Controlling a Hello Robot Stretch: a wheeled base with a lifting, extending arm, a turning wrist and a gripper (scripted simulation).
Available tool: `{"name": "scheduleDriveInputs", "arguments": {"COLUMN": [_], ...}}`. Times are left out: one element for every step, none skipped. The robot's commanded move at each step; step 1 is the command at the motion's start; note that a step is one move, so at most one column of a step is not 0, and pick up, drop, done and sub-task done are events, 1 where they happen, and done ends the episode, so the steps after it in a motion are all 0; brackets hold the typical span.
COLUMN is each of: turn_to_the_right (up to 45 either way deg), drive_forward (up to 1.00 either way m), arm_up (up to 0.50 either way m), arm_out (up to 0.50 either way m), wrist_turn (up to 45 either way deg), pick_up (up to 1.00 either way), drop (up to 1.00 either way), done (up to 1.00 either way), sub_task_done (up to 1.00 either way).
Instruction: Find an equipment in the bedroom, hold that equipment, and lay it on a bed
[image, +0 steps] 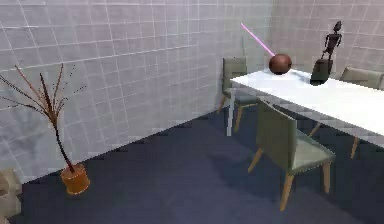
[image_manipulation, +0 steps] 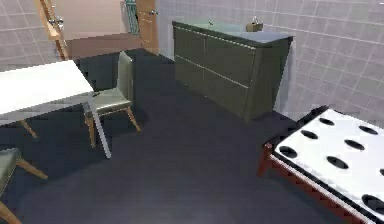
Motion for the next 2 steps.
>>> {"name": "scheduleDriveInputs", "arguments": {"turn_to_the_right": [0.0, 3.0], "drive_forward": [1.00, 0.00], "arm_up": [0.00, 0.00], "arm_out": [0.00, 0.00], "wrist_turn": [0.0, 0.0], "pick_up": [0.00, 0.00], "drop": [0.00, 0.00], "done": [0.00, 0.00], "sub_task_done": [0.00, 0.00]}}
